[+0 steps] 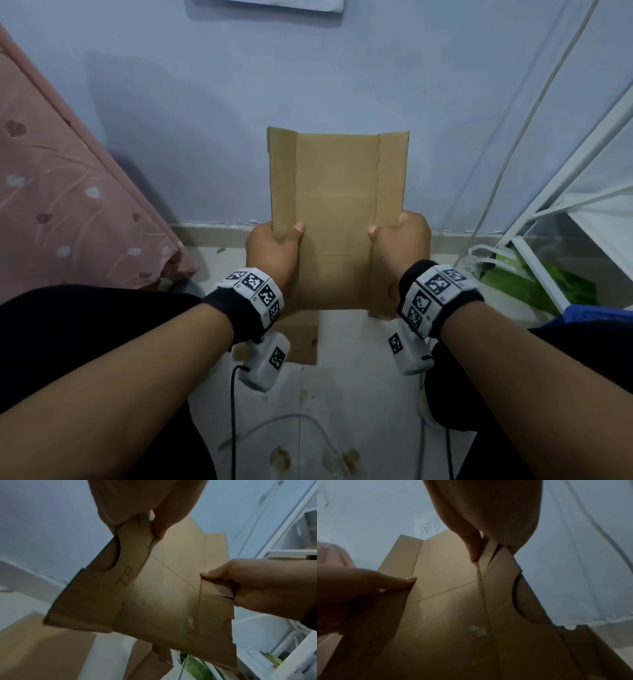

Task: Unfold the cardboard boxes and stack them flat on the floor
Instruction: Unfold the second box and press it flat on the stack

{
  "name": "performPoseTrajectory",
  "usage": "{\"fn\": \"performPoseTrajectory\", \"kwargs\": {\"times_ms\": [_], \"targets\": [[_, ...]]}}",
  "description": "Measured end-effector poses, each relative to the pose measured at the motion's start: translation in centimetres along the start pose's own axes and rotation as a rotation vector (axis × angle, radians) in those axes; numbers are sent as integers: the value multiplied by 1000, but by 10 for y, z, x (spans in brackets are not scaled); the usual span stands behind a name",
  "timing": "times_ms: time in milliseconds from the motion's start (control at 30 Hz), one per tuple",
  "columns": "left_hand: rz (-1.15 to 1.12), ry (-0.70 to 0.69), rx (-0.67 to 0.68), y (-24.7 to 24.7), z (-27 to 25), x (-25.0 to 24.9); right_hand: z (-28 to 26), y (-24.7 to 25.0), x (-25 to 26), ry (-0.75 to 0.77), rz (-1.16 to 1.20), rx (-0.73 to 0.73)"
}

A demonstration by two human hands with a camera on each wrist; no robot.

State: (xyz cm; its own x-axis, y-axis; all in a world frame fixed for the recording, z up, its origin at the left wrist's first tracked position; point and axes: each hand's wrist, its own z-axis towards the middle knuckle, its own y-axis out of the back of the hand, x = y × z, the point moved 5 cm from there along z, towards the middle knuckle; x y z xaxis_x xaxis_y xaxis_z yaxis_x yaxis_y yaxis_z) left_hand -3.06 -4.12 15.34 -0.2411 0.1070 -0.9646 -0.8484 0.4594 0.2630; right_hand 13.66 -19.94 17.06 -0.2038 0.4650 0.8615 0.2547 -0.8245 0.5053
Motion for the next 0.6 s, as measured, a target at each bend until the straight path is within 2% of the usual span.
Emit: {"fn": "performPoseTrajectory", "kwargs": {"times_ms": [100, 233, 300, 400, 500, 600], "targets": [[-66, 30, -28, 4, 2, 3, -3, -2, 1, 11, 53, 38], [-164, 45, 18, 13, 11, -4, 5, -1, 0, -117, 220, 196], [-163, 36, 44, 13, 12, -3, 7, -1, -5, -143, 240, 222], [-81, 7, 52, 8, 8, 3, 5, -1, -9, -112, 137, 146], [-57, 11, -20, 2, 1, 14, -7, -2, -9, -34, 66, 40], [-73, 67, -10, 0, -1, 17, -12, -5, -11, -36, 64, 78]]}}
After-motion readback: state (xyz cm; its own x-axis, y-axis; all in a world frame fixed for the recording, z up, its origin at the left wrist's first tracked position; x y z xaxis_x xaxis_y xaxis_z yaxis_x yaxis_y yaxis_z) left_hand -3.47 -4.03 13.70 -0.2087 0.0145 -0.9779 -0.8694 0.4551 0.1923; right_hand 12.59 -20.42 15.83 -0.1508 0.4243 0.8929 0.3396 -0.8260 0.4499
